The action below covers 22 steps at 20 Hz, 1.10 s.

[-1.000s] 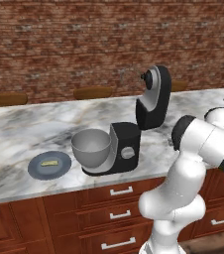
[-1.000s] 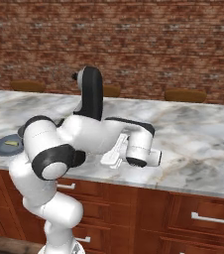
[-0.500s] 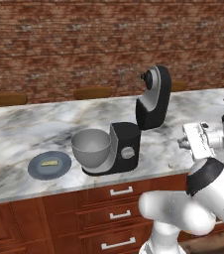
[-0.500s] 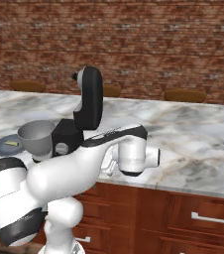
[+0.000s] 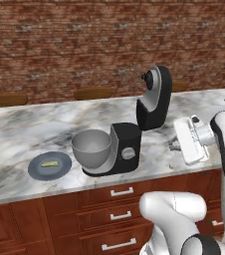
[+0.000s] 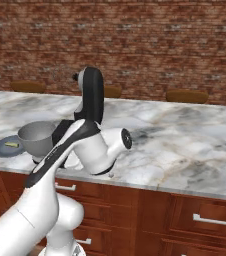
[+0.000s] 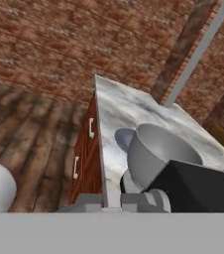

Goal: Add butter and sugar cubes to the stand mixer bowl and then turn on the stand mixer to begin making frosting.

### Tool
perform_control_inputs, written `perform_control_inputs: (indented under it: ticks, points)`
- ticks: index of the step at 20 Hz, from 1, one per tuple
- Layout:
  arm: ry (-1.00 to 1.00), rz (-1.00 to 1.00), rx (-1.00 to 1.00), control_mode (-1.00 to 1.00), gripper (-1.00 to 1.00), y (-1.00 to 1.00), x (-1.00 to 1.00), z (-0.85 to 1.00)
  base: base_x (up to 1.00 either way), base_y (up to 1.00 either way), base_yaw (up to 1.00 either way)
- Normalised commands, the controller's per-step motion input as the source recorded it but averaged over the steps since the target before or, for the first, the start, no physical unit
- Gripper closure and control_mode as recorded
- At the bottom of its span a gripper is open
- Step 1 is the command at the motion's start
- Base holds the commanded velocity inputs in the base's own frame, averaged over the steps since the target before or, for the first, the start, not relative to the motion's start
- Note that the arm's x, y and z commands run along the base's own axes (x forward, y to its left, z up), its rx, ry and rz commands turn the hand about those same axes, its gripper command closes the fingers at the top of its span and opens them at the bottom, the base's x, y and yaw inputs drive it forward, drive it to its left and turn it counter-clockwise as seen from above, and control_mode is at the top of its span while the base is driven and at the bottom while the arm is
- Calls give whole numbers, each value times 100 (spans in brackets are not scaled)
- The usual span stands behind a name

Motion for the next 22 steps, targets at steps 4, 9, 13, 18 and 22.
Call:
perform_control_inputs:
  ticks: [4, 9, 13, 18, 22]
  points:
    - [-5, 0, -38, -100, 100, 64, -33, 49, 0, 0, 0]
    - [-4, -1, -38, -100, 100, 67, -11, 49, 0, 0, 0]
    - [0, -3, -39, -100, 100, 79, 14, 36, 0, 0, 0]
    - [0, -3, -37, -100, 100, 69, 54, 26, 0, 0, 0]
    - [0, -4, -34, -100, 100, 53, 62, 15, 0, 0, 0]
